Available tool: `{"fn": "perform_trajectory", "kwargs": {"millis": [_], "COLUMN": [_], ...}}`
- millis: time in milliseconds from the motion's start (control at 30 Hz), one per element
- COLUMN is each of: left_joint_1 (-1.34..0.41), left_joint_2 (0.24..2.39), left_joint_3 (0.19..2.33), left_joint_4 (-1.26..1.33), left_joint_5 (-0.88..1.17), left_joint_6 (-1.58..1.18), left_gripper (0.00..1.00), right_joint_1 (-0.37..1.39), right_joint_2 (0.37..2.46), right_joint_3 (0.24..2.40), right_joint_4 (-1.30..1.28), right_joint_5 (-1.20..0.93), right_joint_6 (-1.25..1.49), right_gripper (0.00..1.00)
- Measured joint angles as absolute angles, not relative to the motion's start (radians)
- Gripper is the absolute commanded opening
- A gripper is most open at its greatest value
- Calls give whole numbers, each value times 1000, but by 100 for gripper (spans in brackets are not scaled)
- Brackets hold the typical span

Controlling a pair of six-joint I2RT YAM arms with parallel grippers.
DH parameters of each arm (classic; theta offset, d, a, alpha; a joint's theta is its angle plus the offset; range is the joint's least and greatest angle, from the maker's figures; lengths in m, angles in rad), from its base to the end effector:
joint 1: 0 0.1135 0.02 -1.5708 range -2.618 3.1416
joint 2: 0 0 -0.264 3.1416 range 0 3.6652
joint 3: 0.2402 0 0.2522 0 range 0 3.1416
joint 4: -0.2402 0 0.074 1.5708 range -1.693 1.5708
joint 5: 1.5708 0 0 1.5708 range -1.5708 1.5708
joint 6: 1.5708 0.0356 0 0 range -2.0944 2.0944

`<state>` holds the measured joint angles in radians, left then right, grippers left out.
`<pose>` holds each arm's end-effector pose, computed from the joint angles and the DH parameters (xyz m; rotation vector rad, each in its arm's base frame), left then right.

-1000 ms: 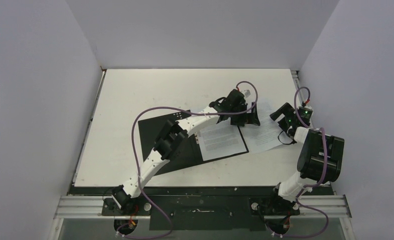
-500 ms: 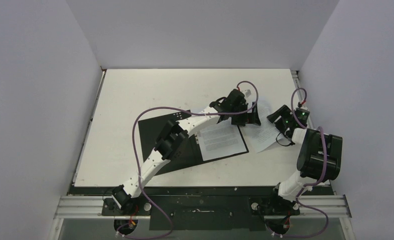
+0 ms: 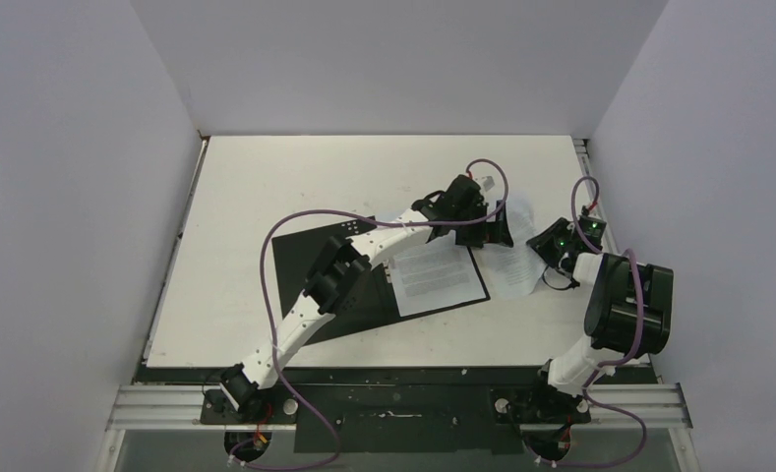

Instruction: Put the files into the folder

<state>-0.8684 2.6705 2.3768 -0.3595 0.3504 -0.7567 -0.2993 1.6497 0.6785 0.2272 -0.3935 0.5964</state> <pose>0.3734 -0.4601 0.1545 0.3558 2.4701 -1.1942 0.2976 -0.0775 0.1359 0.8189 2.1713 0.6058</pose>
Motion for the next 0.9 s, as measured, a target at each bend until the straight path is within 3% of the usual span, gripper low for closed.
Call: {"fn": "perform_trajectory", "kwargs": {"millis": [400, 900], "left_joint_1": [-847, -818], "left_joint_2": [2520, 2040], "left_joint_3": [2177, 1913], "left_joint_4": [-337, -301], "left_joint_5": [370, 350], "left_joint_6": [-714, -669], "left_gripper": [96, 96], "right_joint_1": [-294, -294], "right_joint_2": [1501, 1262], "right_joint_3": [688, 721], "right_joint_4": [93, -2], "right_joint_5": [-382, -406], "right_joint_6": [589, 580], "right_gripper": [17, 14]}}
